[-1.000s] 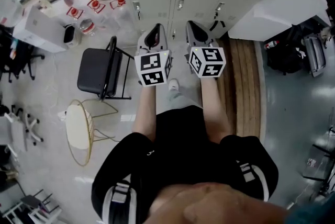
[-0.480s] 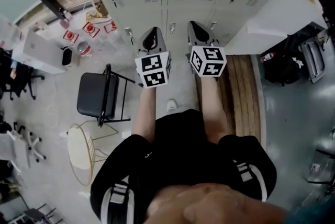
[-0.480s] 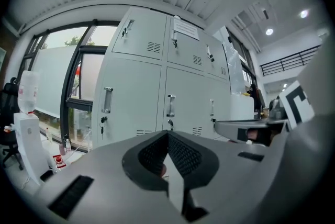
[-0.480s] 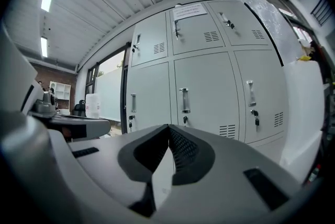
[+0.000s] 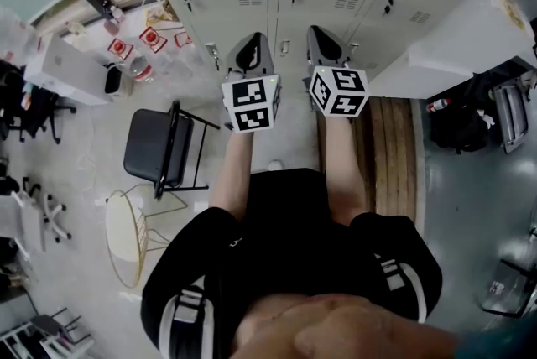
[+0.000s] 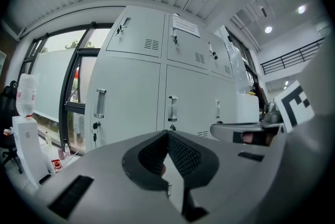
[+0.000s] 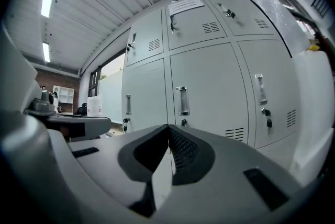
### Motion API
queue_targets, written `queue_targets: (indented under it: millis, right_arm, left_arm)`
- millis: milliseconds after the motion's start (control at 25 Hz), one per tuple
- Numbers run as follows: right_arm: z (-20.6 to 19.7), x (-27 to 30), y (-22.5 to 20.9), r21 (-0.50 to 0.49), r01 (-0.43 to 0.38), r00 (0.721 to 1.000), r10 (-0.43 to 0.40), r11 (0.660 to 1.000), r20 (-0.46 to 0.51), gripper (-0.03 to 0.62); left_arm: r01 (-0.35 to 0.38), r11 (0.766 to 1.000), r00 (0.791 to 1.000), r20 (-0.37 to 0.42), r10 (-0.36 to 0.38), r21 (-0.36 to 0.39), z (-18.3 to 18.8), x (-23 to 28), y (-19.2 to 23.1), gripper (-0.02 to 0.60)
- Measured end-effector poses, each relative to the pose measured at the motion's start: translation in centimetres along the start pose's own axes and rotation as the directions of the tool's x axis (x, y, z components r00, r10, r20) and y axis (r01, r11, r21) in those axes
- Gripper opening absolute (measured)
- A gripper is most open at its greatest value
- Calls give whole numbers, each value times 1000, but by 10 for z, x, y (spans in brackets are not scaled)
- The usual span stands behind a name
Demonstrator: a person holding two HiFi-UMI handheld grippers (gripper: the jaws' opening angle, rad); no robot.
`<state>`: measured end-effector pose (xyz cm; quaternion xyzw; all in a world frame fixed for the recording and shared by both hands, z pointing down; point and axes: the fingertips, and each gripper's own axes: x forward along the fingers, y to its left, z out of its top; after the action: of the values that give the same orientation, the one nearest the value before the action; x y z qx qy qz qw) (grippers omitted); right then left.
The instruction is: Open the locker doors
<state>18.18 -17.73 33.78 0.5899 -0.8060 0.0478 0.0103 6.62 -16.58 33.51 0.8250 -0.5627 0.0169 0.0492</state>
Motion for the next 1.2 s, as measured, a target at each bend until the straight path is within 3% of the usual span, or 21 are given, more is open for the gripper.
queue_targets:
  millis: [240, 680, 1200]
  right_arm:
    - [-10, 10, -19, 29, 13, 1000, -12, 999, -10, 18]
    - [-33, 37, -16, -7, 3, 999, -3, 1000, -49, 18]
    - [-23, 93, -26, -24, -21, 999, 20, 999, -28, 20]
  left_arm:
    - [-10, 1000, 999, -31, 10, -2, -14, 13, 4, 5]
    - [-5, 999, 999, -48, 2, -44, -28, 39, 11, 5]
    - [22, 999, 997, -69, -25, -40, -28, 93, 25, 5]
